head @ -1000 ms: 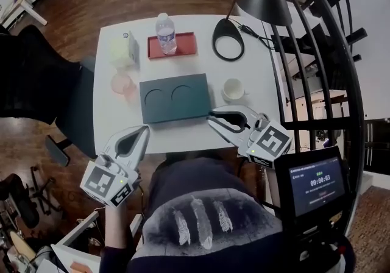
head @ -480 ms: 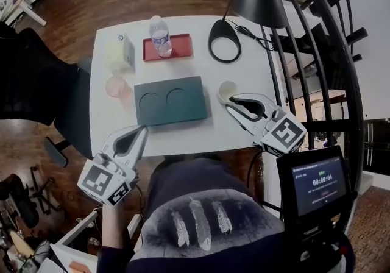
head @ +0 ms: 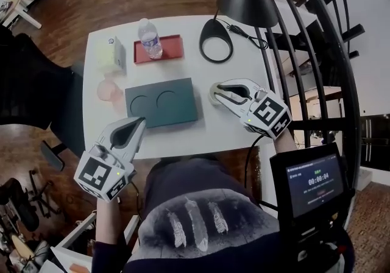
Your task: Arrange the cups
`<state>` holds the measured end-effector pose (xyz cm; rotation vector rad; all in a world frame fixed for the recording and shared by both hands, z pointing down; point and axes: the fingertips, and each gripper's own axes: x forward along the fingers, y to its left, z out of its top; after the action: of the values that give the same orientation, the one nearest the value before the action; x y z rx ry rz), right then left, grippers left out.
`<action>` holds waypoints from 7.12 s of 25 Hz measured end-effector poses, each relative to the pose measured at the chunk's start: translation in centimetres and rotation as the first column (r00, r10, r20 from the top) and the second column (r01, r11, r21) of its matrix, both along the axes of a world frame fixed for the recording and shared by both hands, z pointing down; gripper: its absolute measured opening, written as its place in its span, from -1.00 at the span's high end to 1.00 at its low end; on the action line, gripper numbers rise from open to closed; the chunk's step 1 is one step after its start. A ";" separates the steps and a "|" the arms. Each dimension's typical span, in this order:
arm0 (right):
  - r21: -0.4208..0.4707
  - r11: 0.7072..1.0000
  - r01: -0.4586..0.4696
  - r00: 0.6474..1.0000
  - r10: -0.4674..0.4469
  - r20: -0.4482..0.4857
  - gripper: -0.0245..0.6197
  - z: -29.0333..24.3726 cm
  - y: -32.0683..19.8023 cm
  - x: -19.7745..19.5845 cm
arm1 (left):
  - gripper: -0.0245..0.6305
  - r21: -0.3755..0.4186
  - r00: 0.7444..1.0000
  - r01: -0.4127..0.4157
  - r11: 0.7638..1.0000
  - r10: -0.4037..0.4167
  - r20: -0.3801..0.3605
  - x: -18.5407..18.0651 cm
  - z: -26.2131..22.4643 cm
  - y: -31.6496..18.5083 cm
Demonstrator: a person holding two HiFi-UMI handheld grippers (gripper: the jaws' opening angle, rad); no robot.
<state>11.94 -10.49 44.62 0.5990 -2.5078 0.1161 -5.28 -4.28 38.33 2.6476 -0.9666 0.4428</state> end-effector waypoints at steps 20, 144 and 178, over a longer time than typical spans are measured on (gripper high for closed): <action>-0.060 0.998 -0.013 0.964 -0.004 -0.267 0.50 4.9 -4.1 9.0 | 0.93 -0.012 0.999 0.045 0.999 -0.045 0.015 1.9 0.5 0.5; -0.172 0.927 0.332 0.897 -0.367 -0.245 0.78 9.3 0.9 -10.2 | 0.93 -0.063 0.987 0.158 0.985 -0.157 0.028 -6.0 3.9 5.4; -0.017 0.964 0.267 0.956 -0.267 -0.124 0.47 -1.7 0.2 -8.2 | 0.93 -0.026 0.995 -0.033 0.999 0.036 0.089 -2.7 2.2 2.9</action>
<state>3.75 -10.34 42.91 0.2533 -2.4389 -0.0230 -7.96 -1.34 40.58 2.6456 -0.9362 0.5820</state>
